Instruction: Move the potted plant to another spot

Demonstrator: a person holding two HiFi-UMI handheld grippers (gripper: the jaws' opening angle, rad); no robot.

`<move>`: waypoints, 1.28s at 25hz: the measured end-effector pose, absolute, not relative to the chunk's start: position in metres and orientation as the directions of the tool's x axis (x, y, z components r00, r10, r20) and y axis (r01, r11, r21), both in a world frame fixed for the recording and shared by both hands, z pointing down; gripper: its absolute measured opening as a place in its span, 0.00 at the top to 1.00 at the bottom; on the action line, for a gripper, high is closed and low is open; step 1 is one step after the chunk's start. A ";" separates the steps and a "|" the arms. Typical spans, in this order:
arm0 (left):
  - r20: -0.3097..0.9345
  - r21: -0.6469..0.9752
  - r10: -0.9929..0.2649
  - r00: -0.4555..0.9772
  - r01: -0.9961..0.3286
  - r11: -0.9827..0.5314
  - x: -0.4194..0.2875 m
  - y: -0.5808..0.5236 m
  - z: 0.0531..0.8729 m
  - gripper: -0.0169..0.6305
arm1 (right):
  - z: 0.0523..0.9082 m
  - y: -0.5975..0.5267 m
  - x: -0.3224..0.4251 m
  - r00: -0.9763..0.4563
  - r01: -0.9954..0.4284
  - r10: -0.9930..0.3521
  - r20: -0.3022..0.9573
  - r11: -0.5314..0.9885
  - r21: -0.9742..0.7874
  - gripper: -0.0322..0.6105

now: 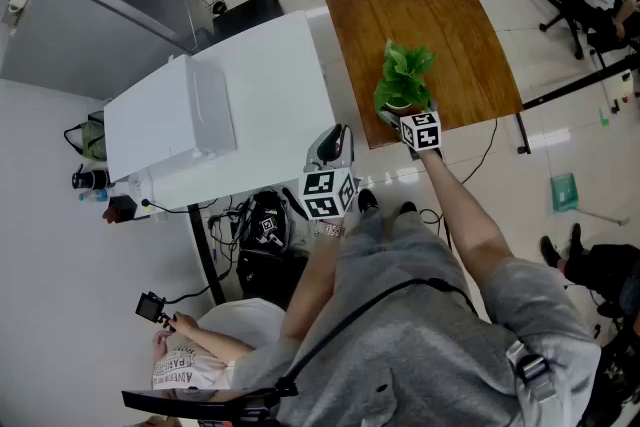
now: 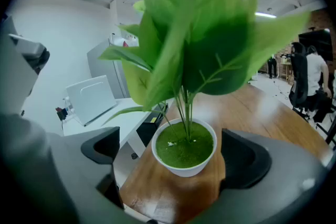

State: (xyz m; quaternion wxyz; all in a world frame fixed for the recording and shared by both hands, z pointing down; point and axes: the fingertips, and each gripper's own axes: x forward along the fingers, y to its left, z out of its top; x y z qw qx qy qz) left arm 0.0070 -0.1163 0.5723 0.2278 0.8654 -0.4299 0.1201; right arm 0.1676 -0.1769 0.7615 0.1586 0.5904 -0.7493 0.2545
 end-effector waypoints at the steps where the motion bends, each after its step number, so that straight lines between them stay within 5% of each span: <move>1: 0.396 0.301 -0.681 0.616 -0.788 -0.537 0.010 -0.123 0.571 0.84 | 0.765 -0.183 0.168 -0.252 -0.966 -0.802 0.541 0.177 -0.188 0.04; 5: 0.379 0.317 -0.676 0.632 -0.775 -0.546 0.019 -0.148 0.570 0.75 | 0.779 -0.208 0.175 -0.222 -0.974 -0.824 0.521 0.171 -0.145 0.04; 32: 0.400 0.368 -0.707 0.583 -0.809 -0.459 0.010 -0.141 0.595 0.79 | 0.774 -0.231 0.179 -0.312 -0.948 -0.820 0.479 0.234 -0.217 0.06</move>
